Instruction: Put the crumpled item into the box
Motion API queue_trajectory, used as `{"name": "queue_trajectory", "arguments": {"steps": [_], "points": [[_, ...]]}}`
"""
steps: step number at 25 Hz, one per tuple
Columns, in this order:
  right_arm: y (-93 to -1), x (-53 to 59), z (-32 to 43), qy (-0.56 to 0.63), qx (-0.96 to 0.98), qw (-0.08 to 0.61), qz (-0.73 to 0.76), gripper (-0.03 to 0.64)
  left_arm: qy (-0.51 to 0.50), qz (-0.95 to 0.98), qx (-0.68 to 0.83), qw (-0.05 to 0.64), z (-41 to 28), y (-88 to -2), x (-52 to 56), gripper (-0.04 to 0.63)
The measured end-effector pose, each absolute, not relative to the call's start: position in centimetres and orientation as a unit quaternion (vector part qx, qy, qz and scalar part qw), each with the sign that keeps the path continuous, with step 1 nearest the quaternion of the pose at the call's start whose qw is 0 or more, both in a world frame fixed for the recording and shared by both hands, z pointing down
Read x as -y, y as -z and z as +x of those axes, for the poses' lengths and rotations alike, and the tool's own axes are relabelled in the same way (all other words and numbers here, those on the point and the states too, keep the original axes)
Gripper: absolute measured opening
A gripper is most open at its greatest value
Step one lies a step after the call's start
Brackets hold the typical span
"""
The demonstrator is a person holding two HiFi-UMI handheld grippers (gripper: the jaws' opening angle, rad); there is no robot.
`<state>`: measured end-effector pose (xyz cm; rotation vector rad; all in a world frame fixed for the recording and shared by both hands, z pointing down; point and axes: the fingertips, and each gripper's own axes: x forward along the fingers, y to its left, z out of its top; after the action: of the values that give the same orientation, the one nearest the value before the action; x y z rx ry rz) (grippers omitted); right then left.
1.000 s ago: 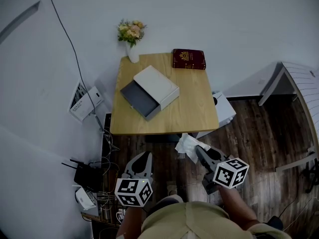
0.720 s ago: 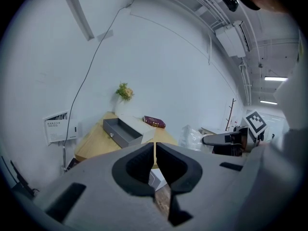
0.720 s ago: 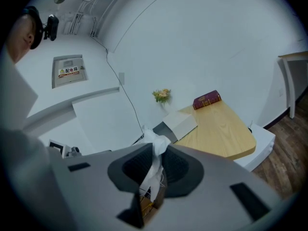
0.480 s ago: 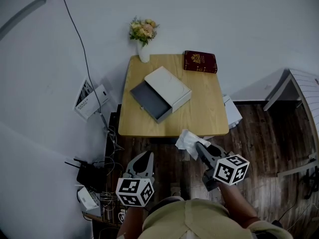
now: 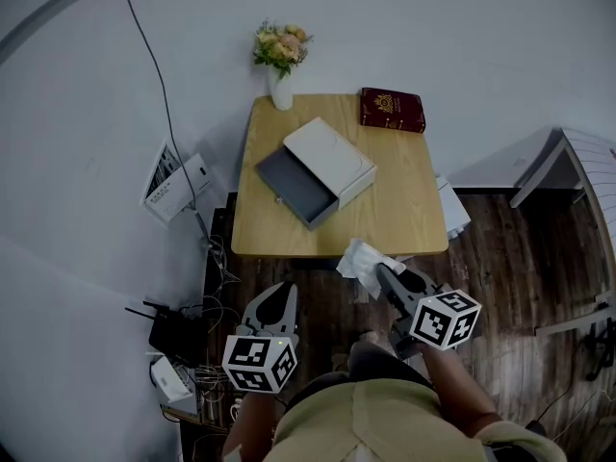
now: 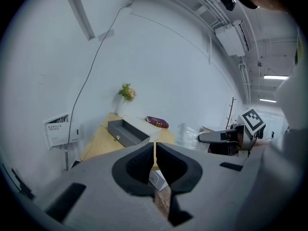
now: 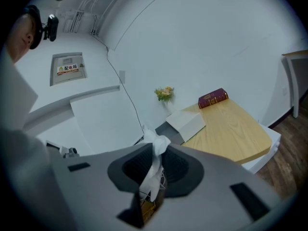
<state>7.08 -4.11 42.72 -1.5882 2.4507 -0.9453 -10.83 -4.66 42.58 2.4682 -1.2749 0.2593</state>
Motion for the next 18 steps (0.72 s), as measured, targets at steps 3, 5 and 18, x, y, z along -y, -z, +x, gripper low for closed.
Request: {"name": "queue_trajectory", "arguments": {"steps": [3, 5, 18], "points": [[-42.5, 4.9, 7.0, 0.307, -0.797, 0.040, -0.518, 0.069, -0.090, 0.871, 0.451, 0.175, -11.0, -42.5, 5.0, 0.034], [-42.3, 5.5, 7.1, 0.306, -0.796, 0.042, -0.520, 0.069, -0.089, 0.870, 0.451, 0.177, -10.9, -42.4, 5.5, 0.034], [-42.6, 10.9, 9.8, 0.311, -0.788, 0.058, -0.528, 0.069, -0.093, 0.867, 0.458, 0.175, -9.2, -42.6, 11.1, 0.034]]}}
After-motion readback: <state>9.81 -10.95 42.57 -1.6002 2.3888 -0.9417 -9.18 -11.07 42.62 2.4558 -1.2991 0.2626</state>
